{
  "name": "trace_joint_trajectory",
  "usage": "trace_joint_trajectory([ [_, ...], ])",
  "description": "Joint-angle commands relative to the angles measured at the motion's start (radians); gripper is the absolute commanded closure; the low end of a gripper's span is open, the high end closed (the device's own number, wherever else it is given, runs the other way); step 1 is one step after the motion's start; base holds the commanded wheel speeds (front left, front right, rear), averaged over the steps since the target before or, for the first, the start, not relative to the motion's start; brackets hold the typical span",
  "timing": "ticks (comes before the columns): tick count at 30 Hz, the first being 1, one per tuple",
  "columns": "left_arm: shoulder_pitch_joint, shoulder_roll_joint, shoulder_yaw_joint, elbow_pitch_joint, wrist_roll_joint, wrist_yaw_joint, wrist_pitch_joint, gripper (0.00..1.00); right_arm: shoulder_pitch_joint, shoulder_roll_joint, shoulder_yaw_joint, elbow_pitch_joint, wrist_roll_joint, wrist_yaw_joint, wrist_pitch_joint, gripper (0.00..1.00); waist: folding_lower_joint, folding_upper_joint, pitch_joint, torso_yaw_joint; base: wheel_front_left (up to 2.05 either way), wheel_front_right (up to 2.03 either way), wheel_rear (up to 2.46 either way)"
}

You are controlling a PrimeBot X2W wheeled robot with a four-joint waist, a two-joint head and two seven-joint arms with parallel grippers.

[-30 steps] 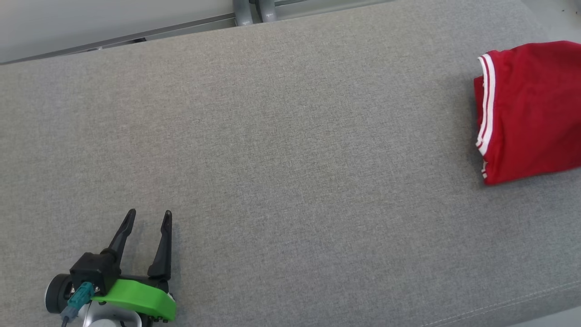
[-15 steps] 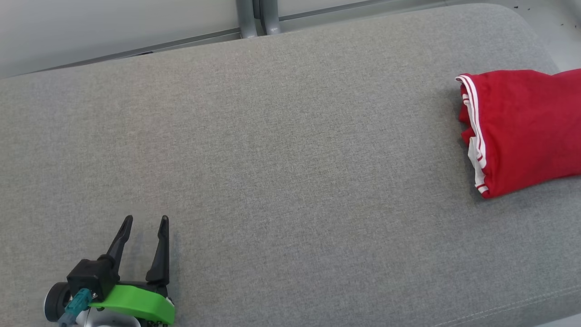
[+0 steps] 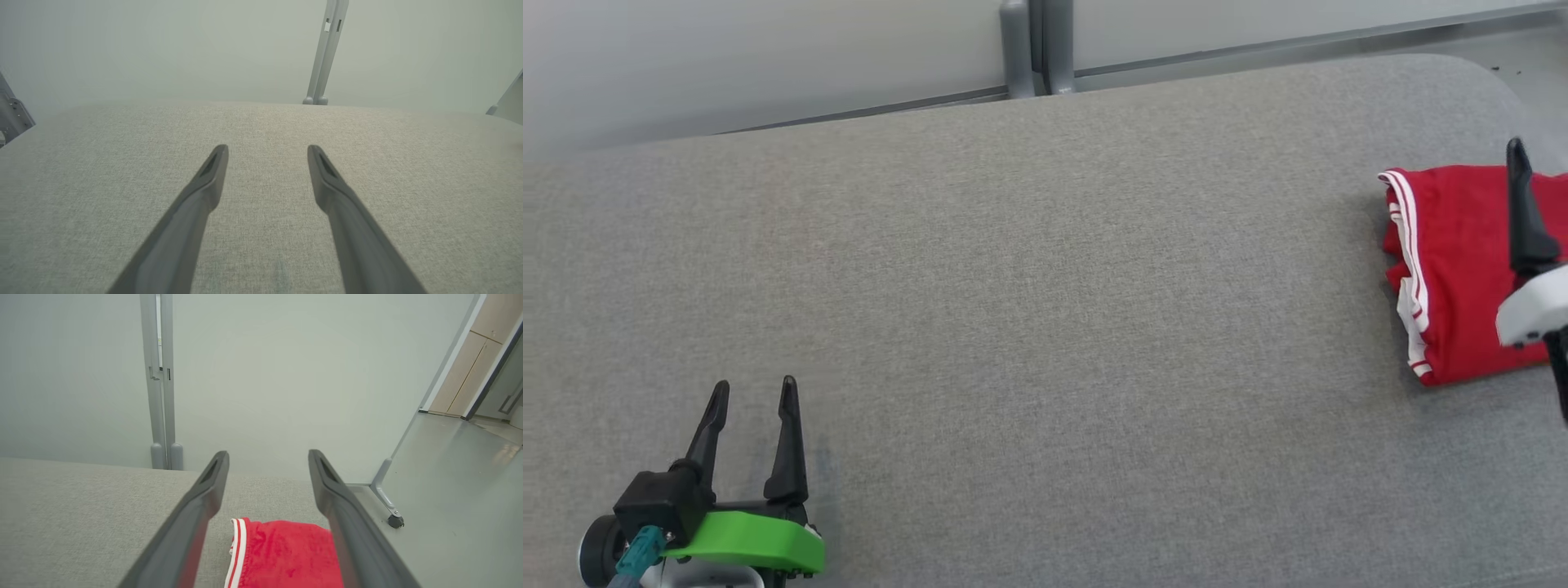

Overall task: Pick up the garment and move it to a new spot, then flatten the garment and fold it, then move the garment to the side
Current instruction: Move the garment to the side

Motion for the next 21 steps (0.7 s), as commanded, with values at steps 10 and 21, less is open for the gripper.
trace_joint_trajectory([
  [10,0.026,-0.025,0.030,0.010,0.042,-0.004,-0.002,0.00,0.231,0.120,-0.021,-0.046,-0.025,0.000,-0.170,0.00,0.0000,0.0120,-0.052,0.113,0.00,0.00,0.00],
  [21,0.042,-0.032,0.038,0.046,0.053,-0.015,-0.002,0.00,0.385,0.253,-0.026,-0.049,-0.113,0.000,-0.218,0.00,0.0000,0.0120,-0.085,0.168,0.00,0.00,0.00],
])
